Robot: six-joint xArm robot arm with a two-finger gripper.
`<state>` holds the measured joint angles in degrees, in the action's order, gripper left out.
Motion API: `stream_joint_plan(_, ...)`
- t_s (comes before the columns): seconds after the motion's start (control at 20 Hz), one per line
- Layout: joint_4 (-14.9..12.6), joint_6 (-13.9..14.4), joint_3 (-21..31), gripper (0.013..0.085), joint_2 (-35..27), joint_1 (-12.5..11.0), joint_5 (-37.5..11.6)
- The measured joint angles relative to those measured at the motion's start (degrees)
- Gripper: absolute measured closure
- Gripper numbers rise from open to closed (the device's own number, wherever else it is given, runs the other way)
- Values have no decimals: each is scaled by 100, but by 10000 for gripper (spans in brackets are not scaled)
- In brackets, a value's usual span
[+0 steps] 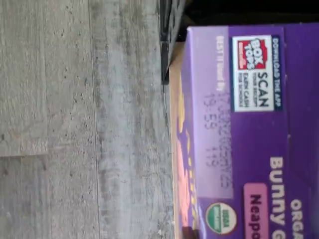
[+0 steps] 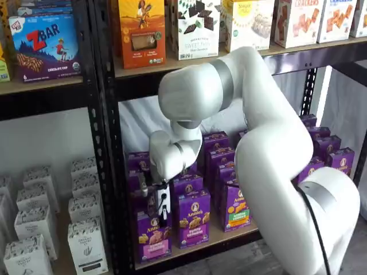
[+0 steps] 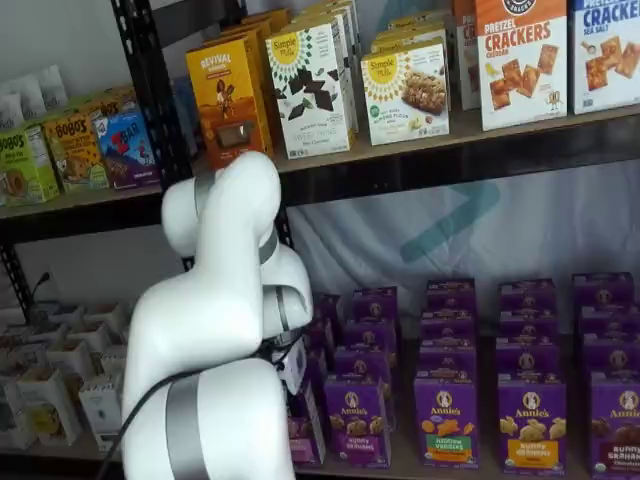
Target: Pick up the purple box with a pink patch in the middle, on the bottom shelf, the first box from the left
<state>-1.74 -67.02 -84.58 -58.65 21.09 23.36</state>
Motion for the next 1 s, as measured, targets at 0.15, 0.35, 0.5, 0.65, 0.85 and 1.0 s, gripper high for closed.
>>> stream_joint_plan(0.15,-43,68,222,690,154,30,-55)
stream_joint_plan(0.35,-70,140,596,690,417,79,-126)
stream_joint_plan(0.5,-89,194,938,690,661,115,-215)
stream_joint_plan(0.65,-35,185,1337,690,961,156,-317)
stream_joint_plan(0.85,-42,242,1905,690,1405,204,-476)
stream_joint_plan(1.0,-264,469,2341,690,1749,221,-610)
